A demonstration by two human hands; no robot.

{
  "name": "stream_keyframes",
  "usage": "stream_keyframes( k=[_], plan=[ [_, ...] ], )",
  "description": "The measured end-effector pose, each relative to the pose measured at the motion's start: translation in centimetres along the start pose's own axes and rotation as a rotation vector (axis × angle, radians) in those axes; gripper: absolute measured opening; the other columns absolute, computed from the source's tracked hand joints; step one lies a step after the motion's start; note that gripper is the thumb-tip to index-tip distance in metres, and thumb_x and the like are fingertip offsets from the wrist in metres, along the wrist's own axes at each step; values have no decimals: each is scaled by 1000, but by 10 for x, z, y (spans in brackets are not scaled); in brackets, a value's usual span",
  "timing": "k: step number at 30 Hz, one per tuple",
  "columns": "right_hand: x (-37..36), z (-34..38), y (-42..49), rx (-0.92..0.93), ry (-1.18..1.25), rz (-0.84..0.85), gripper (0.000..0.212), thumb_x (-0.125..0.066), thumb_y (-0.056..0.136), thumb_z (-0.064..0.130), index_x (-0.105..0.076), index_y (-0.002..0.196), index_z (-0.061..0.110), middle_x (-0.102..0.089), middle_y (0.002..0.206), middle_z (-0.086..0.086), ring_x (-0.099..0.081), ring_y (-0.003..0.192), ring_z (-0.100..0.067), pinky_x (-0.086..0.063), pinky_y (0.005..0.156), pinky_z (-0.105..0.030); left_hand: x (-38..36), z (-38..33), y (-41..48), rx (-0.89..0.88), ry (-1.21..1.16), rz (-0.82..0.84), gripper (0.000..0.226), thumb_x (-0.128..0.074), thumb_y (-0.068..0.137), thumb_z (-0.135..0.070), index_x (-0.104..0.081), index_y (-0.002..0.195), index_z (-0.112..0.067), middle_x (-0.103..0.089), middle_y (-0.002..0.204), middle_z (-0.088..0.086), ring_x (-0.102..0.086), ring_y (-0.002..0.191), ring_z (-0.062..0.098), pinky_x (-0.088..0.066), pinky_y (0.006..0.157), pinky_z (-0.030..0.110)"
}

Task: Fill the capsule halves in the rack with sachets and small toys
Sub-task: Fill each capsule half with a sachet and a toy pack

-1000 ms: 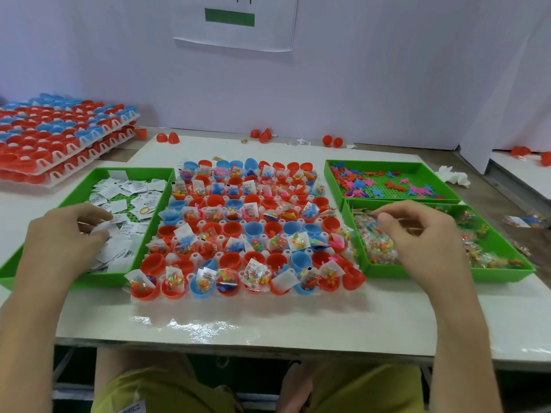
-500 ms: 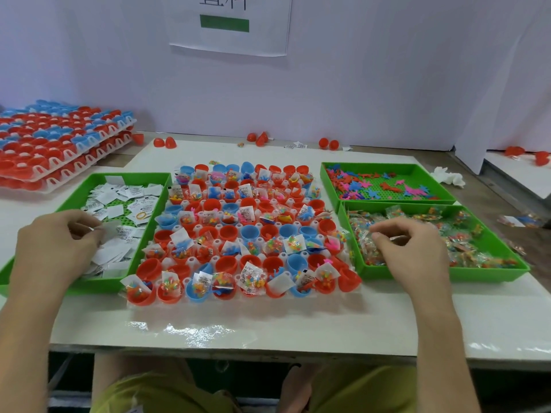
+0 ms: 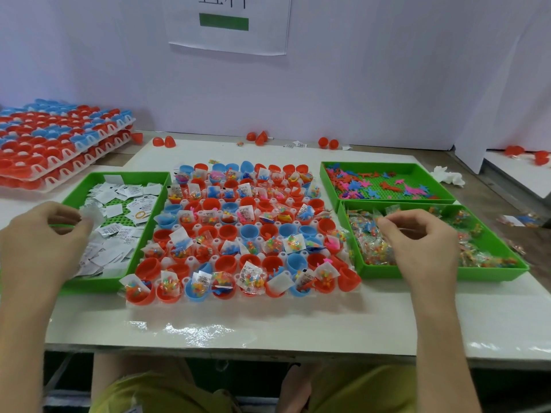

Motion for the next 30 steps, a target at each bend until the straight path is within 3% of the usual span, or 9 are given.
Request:
stream_keyframes(
  k=[3, 7, 9, 12, 15, 17, 19, 25, 30],
  plan=[
    [-1, -1, 1, -9, 20, -21, 13, -79, 80, 19, -68, 73, 23, -69, 71, 11, -64, 66, 0, -49, 65, -23, -9, 3, 0, 82, -68, 26, 15, -65, 94, -21, -60, 93, -8, -70, 83, -10, -56, 78, 19, -48, 98, 55],
    [0, 0, 1, -10, 60, -84, 18, -79, 77, 22, -64, 68, 20, -68, 64, 7, -63, 60, -5, -49, 61, -26, 2, -11, -15, -38, 11, -26, 25, -66, 73, -52, -59, 79, -28, -64, 67, -7, -65, 62, 7, -53, 66, 34],
    [0, 1, 0, -5, 69, -99, 20, -79, 77, 22, -61, 67, 21, -65, 62, 9, -59, 57, -1, -45, 59, -23, 2, -10, -13, -40, -43, -10, 28, -62, 70, -60, -58, 77, -33, -66, 73, -5, -66, 65, 5, -52, 72, 33],
    [-1, 1, 0, -4, 79, -100, 21, -78, 78, 21, -60, 67, 20, -63, 62, 9, -56, 55, 1, -42, 58, -22, -5, -5, -6, 10, -108, -6, 22, -60, 84, -46, -53, 77, -27, -67, 84, 11, -62, 68, 9, -52, 90, 46],
    [-3, -1, 1, -9, 81, -89, 19, -77, 78, 21, -61, 69, 19, -64, 64, 6, -54, 55, 1, -42, 59, -23, -7, -5, 2, 99, -144, -32, 15, -50, 96, -30, -52, 81, -27, -66, 60, -8, -57, 57, 3, -48, 82, 39],
    [-3, -1, 0, -7, 77, -88, 18, -76, 79, 21, -61, 69, 19, -64, 65, 6, -54, 56, -2, -41, 59, -23, -10, -1, 6, 214, -191, 3, 27, -41, 97, -30, -55, 85, -11, -60, 45, -17, -54, 45, 1, -44, 71, 36],
    [-4, -1, 0, -7, 76, -86, 17, -74, 79, 21, -61, 68, 19, -64, 65, 6, -54, 58, -4, -40, 58, -24, -11, -1, 6, 252, -216, 32, 40, -35, 96, -34, -50, 70, -7, -56, 40, -14, -51, 38, 0, -39, 68, 33],
    [-6, -1, 1, -14, 88, -66, 15, -71, 79, 17, -61, 69, 17, -62, 64, 2, -54, 60, -10, -43, 62, -31, -4, -15, -11, 174, -231, -38, 55, -36, 81, -66, -65, 58, -25, -61, 54, 1, -48, 62, 33, -45, 70, 41],
    [-5, 2, 0, -17, 94, -62, 13, -70, 81, 16, -62, 71, 17, -64, 67, 1, -56, 62, -12, -45, 62, -29, -3, -10, -5, 102, -217, -15, 49, -45, 88, -57, -60, 68, -15, -64, 55, -12, -56, 61, 21, -53, 83, 54]
  ],
)
Point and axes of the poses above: each hand's wrist, its own y-axis towards the middle knuckle, its own x-axis out of the back of the hand, z = x × y, the point moved 5 cm from there along y, towards the middle knuckle
